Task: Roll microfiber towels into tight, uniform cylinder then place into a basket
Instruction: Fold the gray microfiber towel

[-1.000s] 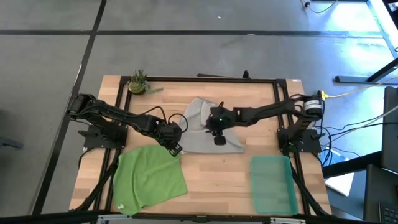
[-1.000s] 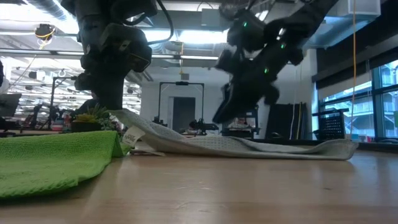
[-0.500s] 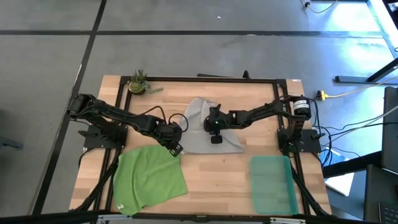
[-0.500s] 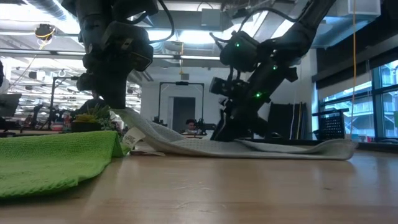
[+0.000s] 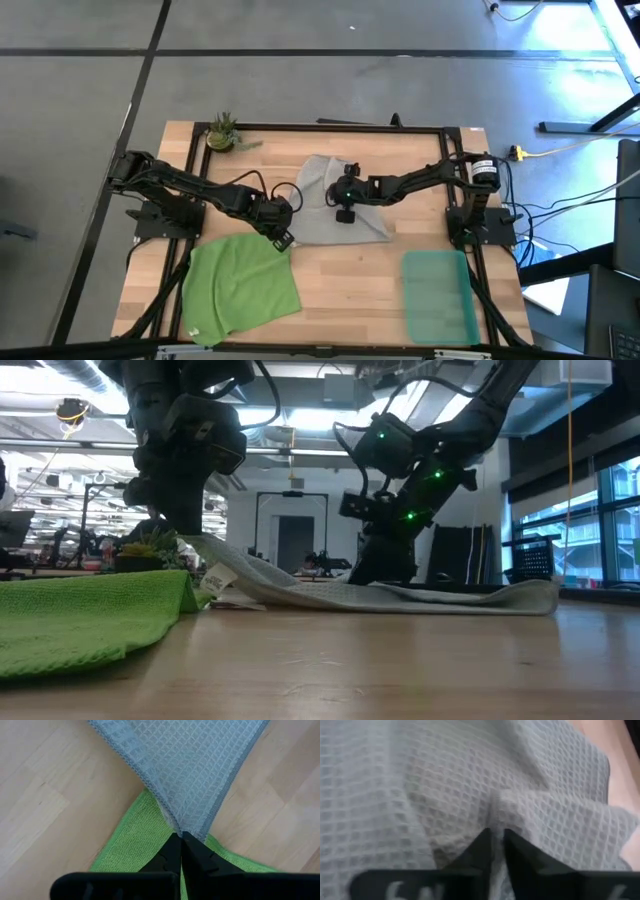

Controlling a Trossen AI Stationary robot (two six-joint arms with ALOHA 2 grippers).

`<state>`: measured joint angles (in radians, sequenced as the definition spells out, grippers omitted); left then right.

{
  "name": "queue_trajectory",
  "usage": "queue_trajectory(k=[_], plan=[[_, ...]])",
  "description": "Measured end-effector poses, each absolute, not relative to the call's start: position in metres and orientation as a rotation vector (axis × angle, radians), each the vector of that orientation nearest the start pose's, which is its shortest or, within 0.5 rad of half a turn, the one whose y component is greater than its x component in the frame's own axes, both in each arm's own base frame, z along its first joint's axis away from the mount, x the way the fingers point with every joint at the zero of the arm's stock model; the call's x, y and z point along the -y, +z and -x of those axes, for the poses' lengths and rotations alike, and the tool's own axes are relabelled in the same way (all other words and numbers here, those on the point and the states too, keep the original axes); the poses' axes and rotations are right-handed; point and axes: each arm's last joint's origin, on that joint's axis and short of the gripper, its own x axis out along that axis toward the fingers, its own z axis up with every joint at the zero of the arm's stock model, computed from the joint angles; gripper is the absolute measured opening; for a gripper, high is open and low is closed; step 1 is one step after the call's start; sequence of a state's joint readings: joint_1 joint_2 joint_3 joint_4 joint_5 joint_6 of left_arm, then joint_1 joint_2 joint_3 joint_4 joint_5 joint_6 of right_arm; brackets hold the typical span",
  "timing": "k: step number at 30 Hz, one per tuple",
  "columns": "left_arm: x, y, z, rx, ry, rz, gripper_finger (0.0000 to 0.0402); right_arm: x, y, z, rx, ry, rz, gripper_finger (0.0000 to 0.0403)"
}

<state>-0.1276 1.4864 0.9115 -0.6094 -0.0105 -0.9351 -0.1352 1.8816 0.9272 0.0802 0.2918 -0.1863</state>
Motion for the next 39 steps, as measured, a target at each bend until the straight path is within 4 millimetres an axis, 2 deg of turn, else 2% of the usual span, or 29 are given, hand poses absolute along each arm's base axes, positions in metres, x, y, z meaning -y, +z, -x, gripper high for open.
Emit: queue_trajectory(k=[2, 7, 17, 23, 27, 34, 39], plan=[[0.034, 0.194, -0.270, -1.131, 0.453, 0.739, 0.0000, 0.060, 0.116, -0.346, -0.937, -0.324, 0.231, 0.0010], [0.034, 0.194, -0.270, -1.131, 0.453, 0.739, 0.0000, 0.074, 0.120, -0.338, -0.975, -0.379, 0.166, 0.0004], [0.034, 0.194, -0.270, -1.129, 0.458, 0.735, 0.0000, 0.114, 0.157, -0.310, -0.946, -0.551, -0.019, 0.0003], [0.034, 0.194, -0.270, -1.121, 0.470, 0.726, 0.0000, 0.131, 0.162, -0.287, -1.057, -0.612, -0.076, 0.0003], [0.034, 0.194, -0.270, -1.118, 0.475, 0.722, 0.0000, 0.135, 0.157, -0.275, -1.148, -0.662, -0.155, 0.0003], [0.033, 0.194, -0.270, -1.117, 0.477, 0.721, 0.0000, 0.135, 0.154, -0.262, -1.251, -0.770, -0.187, 0.0004], [0.033, 0.194, -0.270, -1.116, 0.479, 0.721, 0.0000, 0.135, 0.155, -0.264, -1.245, -0.750, -0.208, 0.0041]])
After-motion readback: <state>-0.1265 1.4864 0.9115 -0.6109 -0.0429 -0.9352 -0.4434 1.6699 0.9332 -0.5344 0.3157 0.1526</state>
